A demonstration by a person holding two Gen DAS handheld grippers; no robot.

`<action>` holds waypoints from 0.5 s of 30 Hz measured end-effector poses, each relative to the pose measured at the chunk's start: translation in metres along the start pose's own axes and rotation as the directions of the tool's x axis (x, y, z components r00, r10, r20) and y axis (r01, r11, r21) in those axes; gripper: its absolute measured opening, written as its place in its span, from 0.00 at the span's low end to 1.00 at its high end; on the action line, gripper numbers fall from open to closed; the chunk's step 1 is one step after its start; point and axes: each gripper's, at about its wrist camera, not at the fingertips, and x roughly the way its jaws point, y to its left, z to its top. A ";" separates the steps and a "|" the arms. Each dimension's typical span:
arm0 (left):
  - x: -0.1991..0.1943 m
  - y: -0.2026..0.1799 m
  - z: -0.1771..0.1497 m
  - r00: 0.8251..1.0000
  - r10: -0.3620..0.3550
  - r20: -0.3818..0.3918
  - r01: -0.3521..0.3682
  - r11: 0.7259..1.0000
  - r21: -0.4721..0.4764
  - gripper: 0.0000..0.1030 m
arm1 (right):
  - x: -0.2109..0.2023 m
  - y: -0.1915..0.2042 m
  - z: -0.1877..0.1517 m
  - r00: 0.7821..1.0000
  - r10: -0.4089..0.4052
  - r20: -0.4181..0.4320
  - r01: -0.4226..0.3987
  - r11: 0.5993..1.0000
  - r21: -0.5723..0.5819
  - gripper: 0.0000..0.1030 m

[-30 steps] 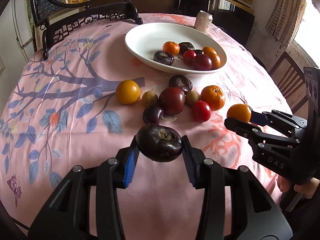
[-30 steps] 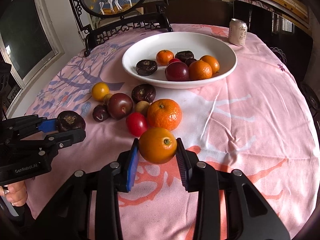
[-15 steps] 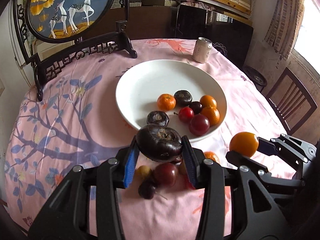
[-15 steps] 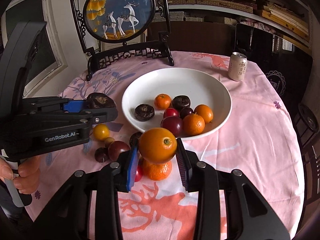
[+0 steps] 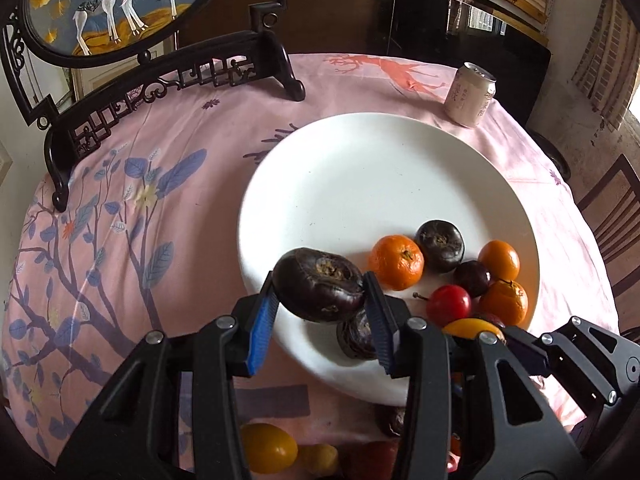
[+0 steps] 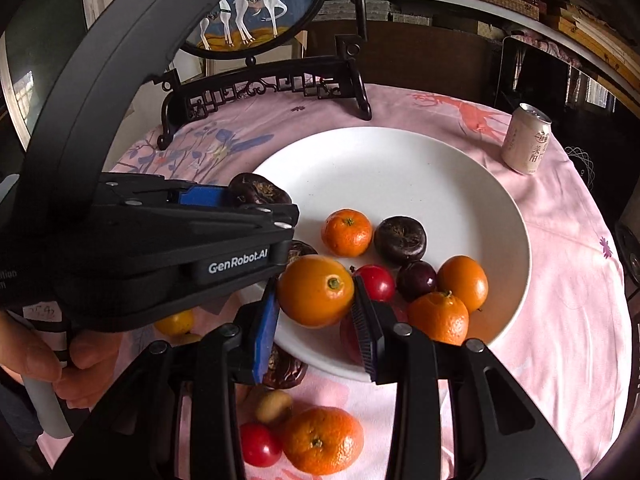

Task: Organize fruits
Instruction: 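Lower the passion fruit and orange onto the plate and open both grippers, then grasp a dark red cherry with the left gripper while the right grasps a red plum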

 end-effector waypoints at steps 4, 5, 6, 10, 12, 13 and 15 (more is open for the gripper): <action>-0.001 0.005 0.005 1.000 -0.002 0.024 0.003 1.000 -0.028 0.53 | 0.007 -0.001 0.003 0.998 -0.055 0.016 0.055 0.998 -0.014 0.39; -0.004 0.006 0.005 0.999 -0.005 0.031 0.006 0.999 -0.033 0.54 | 0.005 -0.002 0.003 0.998 -0.053 0.023 0.053 0.999 -0.006 0.39; -0.008 0.006 0.005 0.999 -0.008 0.038 0.009 0.999 -0.035 0.55 | 0.002 -0.003 0.002 0.999 -0.042 0.032 0.041 0.999 0.004 0.39; -0.026 0.007 -0.002 0.998 -0.009 0.061 0.012 0.999 -0.037 0.59 | -0.015 -0.009 -0.004 0.998 -0.022 0.051 0.020 0.999 0.041 0.40; -0.036 0.006 -0.009 0.997 -0.009 0.071 0.012 0.999 -0.036 0.62 | -0.025 -0.013 -0.009 0.998 -0.019 0.057 0.015 0.997 0.070 0.40; -0.042 0.005 -0.013 0.997 -0.009 0.075 0.012 0.999 -0.034 0.63 | -0.031 -0.015 -0.012 0.998 -0.015 0.059 0.010 0.996 0.086 0.40; -0.052 0.005 -0.023 0.997 -0.004 0.078 0.006 1.000 -0.029 0.67 | -0.040 -0.018 -0.020 0.999 -0.003 0.054 -0.003 0.994 0.112 0.40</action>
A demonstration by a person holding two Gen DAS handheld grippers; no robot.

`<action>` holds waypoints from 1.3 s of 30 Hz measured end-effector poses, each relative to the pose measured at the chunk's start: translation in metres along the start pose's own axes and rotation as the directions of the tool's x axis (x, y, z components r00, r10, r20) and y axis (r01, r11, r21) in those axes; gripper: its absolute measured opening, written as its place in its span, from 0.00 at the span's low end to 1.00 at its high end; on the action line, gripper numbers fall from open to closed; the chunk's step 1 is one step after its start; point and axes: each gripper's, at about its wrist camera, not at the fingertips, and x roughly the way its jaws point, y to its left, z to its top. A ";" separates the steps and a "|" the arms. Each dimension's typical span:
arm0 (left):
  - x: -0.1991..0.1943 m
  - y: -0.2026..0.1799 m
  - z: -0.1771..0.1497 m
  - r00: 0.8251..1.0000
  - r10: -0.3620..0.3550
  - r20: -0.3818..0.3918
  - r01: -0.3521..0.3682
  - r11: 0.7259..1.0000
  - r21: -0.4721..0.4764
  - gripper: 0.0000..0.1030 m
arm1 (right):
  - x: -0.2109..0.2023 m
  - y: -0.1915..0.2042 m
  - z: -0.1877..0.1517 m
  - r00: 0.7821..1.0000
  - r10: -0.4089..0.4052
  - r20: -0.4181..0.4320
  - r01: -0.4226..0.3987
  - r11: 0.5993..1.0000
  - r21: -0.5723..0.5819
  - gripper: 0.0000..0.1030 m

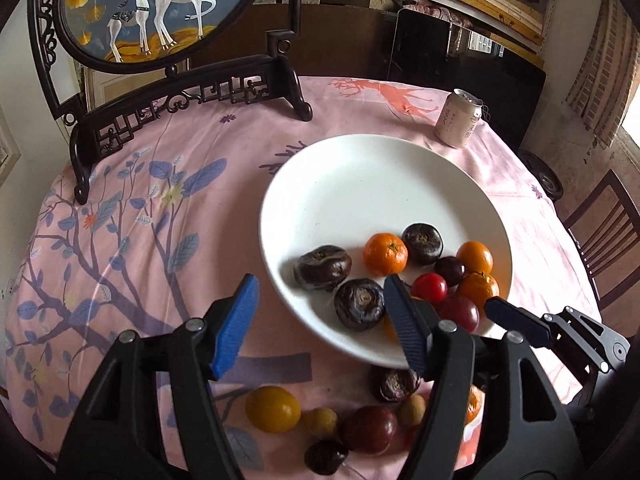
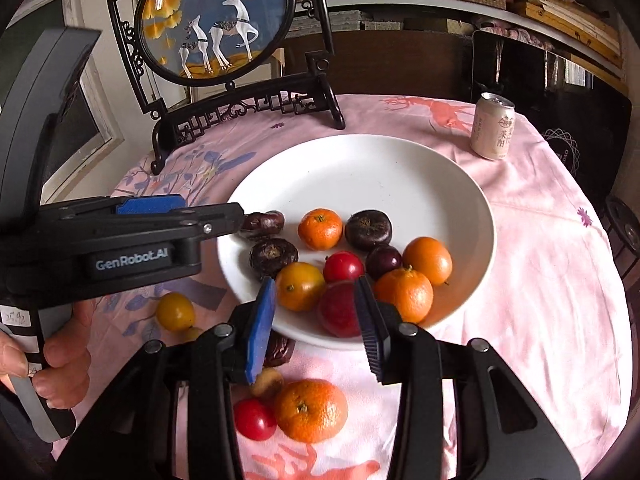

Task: Organize fruits
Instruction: 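Grasp a dark red cherry with the left gripper while the right grasps a red plum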

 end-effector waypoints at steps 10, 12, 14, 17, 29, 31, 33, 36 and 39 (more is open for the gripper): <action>-0.046 0.001 -0.065 1.000 0.011 0.017 -0.011 1.000 0.023 0.75 | -0.048 0.005 -0.047 0.999 -0.015 0.035 0.015 1.000 0.007 0.57; -0.049 0.002 -0.078 1.000 0.009 0.010 -0.009 1.000 0.022 0.76 | -0.052 0.006 -0.057 1.000 -0.004 0.025 0.004 1.000 0.014 0.57; -0.050 0.004 -0.091 1.000 0.004 -0.005 -0.004 1.000 0.024 0.76 | -0.056 0.010 -0.066 1.000 0.011 0.015 -0.011 1.000 0.011 0.57; -0.049 0.005 -0.108 1.000 0.016 -0.016 -0.015 0.999 0.037 0.76 | -0.061 0.016 -0.078 1.000 0.017 0.009 -0.017 1.000 -0.013 0.57; -0.022 0.008 -0.135 0.996 0.030 -0.090 -0.024 0.998 0.066 0.71 | -0.060 0.010 -0.098 1.000 0.030 -0.008 -0.030 0.999 0.035 0.57; -0.017 0.007 -0.133 0.995 0.028 -0.098 -0.021 0.997 0.069 0.62 | -0.059 0.009 -0.099 0.999 0.036 -0.012 -0.036 0.999 0.033 0.57; -0.010 0.006 -0.130 0.994 0.024 -0.111 -0.016 0.997 0.070 0.57 | -0.058 0.008 -0.098 0.999 0.043 -0.014 -0.042 0.999 0.032 0.57; -0.006 0.004 -0.126 0.995 0.033 -0.099 -0.025 0.997 0.077 0.56 | -0.054 0.007 -0.096 0.999 0.049 -0.024 -0.048 0.998 0.029 0.57; -0.005 0.004 -0.122 0.996 0.043 -0.084 -0.036 0.996 0.081 0.27 | -0.050 0.006 -0.096 0.998 0.048 -0.036 -0.047 0.999 0.026 0.57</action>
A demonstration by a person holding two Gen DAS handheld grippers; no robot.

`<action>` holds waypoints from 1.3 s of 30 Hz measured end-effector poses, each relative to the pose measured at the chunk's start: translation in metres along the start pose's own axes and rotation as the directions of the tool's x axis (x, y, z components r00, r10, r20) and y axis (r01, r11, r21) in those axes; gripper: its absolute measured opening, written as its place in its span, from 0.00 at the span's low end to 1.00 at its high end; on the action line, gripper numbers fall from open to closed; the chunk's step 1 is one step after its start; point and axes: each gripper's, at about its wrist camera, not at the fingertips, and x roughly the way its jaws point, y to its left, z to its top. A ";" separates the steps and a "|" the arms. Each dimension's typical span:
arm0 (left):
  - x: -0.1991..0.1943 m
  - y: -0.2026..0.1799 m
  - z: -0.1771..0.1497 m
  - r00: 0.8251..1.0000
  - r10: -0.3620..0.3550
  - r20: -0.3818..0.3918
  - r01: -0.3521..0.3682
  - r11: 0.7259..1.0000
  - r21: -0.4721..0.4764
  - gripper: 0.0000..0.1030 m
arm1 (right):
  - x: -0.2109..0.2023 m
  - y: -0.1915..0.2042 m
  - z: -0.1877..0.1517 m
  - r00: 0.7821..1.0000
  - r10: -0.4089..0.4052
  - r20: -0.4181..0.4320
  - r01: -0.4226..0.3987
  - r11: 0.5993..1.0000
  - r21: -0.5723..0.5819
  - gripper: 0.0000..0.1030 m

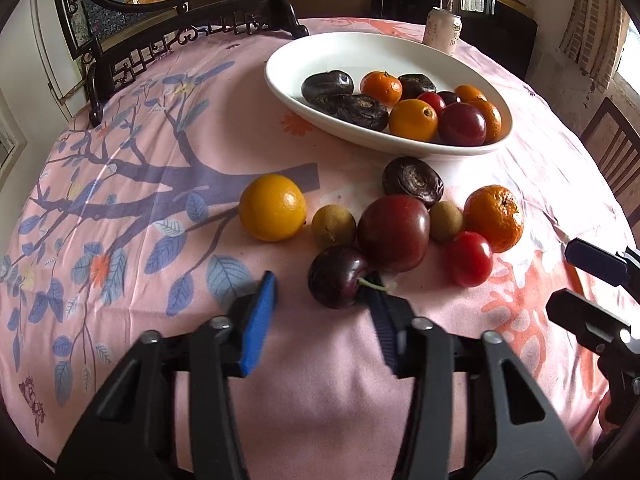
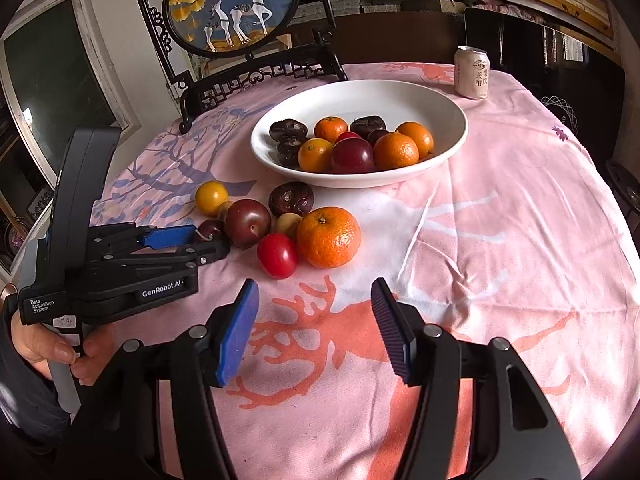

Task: Organize fruits
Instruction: 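Grasp a dark red cherry with the left gripper while the right grasps a red plum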

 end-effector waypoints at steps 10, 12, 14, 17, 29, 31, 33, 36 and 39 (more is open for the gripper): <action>-0.026 0.009 0.000 0.997 -0.036 0.062 0.039 0.999 -0.036 0.27 | 0.020 0.013 0.003 0.996 0.032 -0.089 -0.034 0.999 -0.022 0.57; -0.031 0.012 -0.002 0.997 -0.046 0.067 0.049 0.998 -0.037 0.27 | 0.028 0.019 0.005 0.994 0.015 -0.109 -0.020 0.999 -0.042 0.57; -0.034 0.016 -0.004 0.996 -0.055 0.070 0.058 0.998 -0.037 0.27 | 0.036 0.025 0.007 0.992 0.000 -0.125 -0.008 0.998 -0.064 0.57; -0.038 0.023 -0.007 0.995 -0.066 0.076 0.070 0.997 -0.046 0.27 | 0.047 0.033 0.011 0.991 -0.021 -0.135 0.010 0.996 -0.085 0.57; -0.045 0.044 -0.015 0.994 -0.074 0.078 0.079 0.995 -0.067 0.27 | 0.064 0.039 0.023 0.987 -0.089 -0.131 0.078 0.993 -0.091 0.28; -0.047 0.044 -0.015 0.994 -0.072 0.079 0.077 0.995 -0.063 0.27 | 0.059 0.037 0.021 0.988 -0.084 -0.127 0.074 0.994 -0.081 0.28; -0.051 0.042 -0.014 0.994 -0.076 0.085 0.080 0.995 -0.056 0.27 | 0.049 0.036 0.020 0.991 -0.068 -0.111 0.060 0.995 -0.074 0.28; -0.059 0.038 -0.007 0.991 -0.091 0.094 0.095 0.995 -0.040 0.27 | 0.024 0.032 0.024 0.998 -0.034 -0.056 0.030 0.998 -0.058 0.28; -0.072 0.029 0.007 0.987 -0.095 0.130 0.096 0.995 -0.002 0.27 | -0.005 0.027 0.036 0.999 -0.017 0.040 0.020 0.998 -0.059 0.28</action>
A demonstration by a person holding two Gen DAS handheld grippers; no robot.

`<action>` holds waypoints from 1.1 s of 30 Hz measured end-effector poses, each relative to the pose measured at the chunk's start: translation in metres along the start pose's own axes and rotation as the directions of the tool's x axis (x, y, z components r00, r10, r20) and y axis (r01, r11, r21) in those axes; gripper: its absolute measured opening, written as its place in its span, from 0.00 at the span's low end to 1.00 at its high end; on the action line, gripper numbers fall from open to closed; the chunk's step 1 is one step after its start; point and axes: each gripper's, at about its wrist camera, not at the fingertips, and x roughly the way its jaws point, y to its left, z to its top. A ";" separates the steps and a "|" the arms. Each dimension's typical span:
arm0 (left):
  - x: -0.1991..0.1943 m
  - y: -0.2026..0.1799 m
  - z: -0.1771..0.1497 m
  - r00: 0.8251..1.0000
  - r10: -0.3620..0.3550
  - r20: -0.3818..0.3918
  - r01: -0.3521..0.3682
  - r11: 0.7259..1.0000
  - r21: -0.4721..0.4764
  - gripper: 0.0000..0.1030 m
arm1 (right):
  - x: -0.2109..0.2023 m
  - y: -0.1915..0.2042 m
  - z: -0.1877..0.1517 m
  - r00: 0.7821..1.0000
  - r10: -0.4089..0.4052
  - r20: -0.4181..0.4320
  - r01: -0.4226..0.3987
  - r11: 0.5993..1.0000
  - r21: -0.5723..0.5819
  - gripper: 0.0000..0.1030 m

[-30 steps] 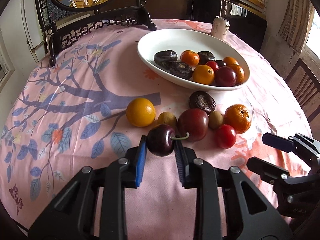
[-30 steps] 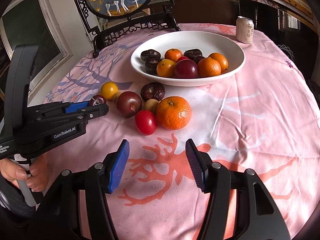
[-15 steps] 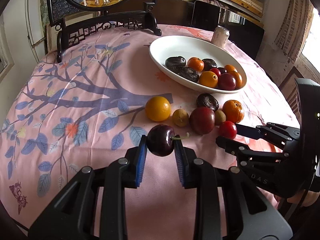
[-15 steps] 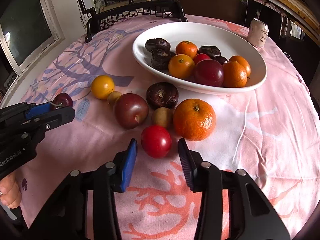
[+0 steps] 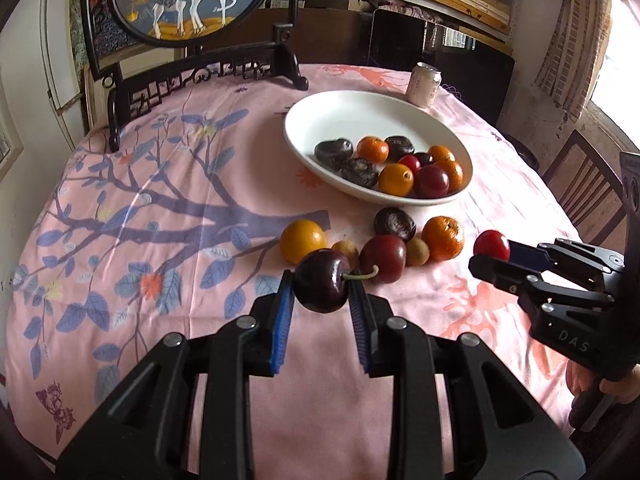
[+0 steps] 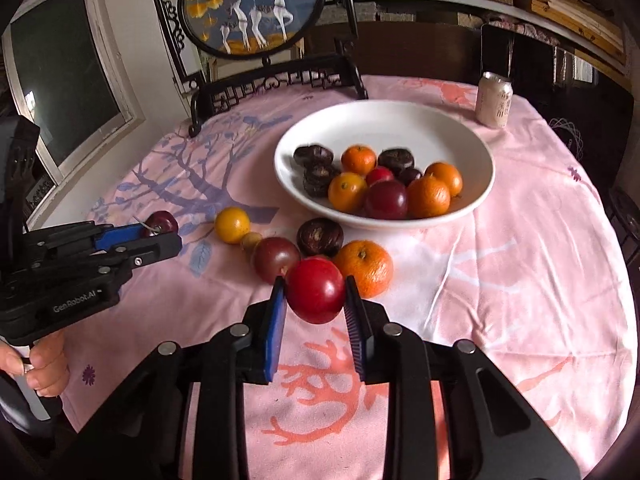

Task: Organize fruits
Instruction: 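Grasp a dark red cherry with the left gripper while the right grasps a red plum, then set the cherry and red plum on the plate and open both grippers, then grasp a yellow orange with the left gripper while the right grasps a tangerine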

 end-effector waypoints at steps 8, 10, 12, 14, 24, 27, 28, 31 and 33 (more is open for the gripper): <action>0.016 -0.030 0.072 0.997 0.003 0.071 -0.008 0.998 0.062 0.27 | -0.001 -0.022 0.050 0.992 -0.033 0.125 0.036 0.999 -0.020 0.28; 0.035 -0.033 0.088 0.998 0.002 0.059 -0.005 0.999 0.053 0.27 | 0.016 -0.029 0.059 0.993 -0.041 0.107 0.043 0.999 -0.020 0.28; 0.059 -0.033 0.098 1.000 0.003 0.023 -0.004 0.999 0.036 0.27 | 0.033 -0.036 0.065 0.996 -0.052 0.077 0.054 0.998 -0.017 0.28; 0.079 -0.034 0.105 1.000 -0.008 -0.006 0.008 1.000 0.023 0.27 | 0.049 -0.041 0.069 0.997 -0.059 0.049 0.060 0.998 -0.018 0.28; 0.132 -0.035 0.124 0.998 0.020 -0.065 -0.020 1.000 -0.007 0.57 | 0.085 -0.048 0.077 0.995 -0.102 0.016 0.103 0.994 -0.032 0.37; 0.125 -0.029 0.121 0.998 0.020 -0.061 -0.021 1.000 -0.021 0.57 | 0.076 -0.052 0.073 0.997 -0.076 0.019 0.076 0.997 -0.003 0.37; 0.121 -0.028 0.119 0.998 0.023 -0.058 -0.024 0.999 -0.022 0.57 | 0.072 -0.053 0.071 0.997 -0.073 0.020 0.073 0.997 0.007 0.37; 0.106 -0.022 0.111 0.998 0.031 -0.053 -0.033 0.999 -0.038 0.63 | 0.057 -0.057 0.062 0.998 -0.061 0.022 0.060 0.997 0.040 0.37; 0.092 -0.018 0.104 0.999 0.033 -0.041 -0.035 0.998 -0.052 0.69 | 0.046 -0.059 0.052 0.999 -0.047 0.019 0.046 0.997 0.064 0.37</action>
